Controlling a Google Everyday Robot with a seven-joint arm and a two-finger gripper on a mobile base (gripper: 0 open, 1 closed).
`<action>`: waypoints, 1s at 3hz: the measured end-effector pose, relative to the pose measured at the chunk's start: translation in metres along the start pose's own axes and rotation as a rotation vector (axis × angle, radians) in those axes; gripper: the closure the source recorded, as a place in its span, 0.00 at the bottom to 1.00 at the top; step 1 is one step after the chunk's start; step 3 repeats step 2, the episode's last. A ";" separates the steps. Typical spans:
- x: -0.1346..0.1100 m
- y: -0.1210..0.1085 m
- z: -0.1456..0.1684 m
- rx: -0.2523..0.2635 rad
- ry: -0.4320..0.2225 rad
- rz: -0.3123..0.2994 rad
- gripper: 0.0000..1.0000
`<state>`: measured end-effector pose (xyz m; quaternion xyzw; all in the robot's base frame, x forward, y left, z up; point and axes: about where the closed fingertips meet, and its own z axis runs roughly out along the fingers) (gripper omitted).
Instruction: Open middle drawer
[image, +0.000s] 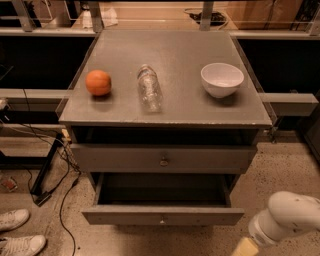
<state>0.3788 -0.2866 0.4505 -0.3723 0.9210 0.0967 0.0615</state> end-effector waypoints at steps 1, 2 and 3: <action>0.065 -0.008 -0.026 0.070 0.025 0.182 0.00; 0.069 -0.009 -0.028 0.074 0.027 0.198 0.00; 0.069 -0.009 -0.028 0.074 0.027 0.198 0.00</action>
Offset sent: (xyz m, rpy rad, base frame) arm -0.0377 -0.0501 0.0110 -0.0540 0.0097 -0.1681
